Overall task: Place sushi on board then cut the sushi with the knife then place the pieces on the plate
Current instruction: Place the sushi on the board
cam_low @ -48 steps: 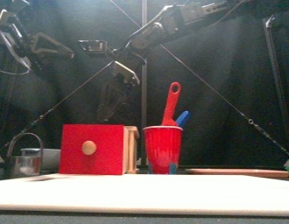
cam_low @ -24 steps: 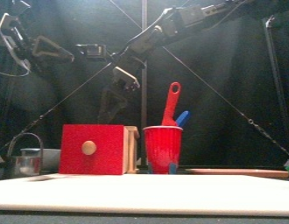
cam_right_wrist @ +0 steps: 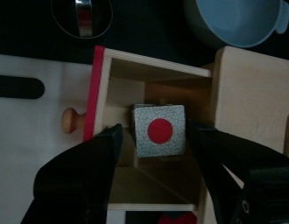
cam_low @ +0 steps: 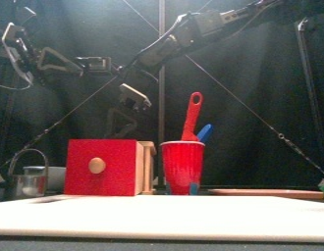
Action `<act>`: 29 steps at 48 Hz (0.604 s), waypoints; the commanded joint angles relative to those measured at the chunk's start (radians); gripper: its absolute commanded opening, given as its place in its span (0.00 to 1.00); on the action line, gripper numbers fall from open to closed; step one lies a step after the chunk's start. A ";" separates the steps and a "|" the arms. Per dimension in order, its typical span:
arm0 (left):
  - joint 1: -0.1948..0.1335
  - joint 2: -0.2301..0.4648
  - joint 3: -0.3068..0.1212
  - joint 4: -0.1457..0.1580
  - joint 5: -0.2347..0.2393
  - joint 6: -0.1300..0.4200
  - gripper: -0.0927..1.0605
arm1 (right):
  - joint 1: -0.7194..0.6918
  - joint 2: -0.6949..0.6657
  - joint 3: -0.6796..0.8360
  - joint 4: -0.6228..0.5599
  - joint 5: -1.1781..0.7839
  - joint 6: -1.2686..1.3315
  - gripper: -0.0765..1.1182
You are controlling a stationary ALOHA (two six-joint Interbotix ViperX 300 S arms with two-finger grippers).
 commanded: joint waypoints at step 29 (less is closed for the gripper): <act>0.009 0.002 -0.011 -0.002 -0.006 0.002 0.27 | 0.000 -0.175 -0.034 -0.100 0.072 0.023 0.60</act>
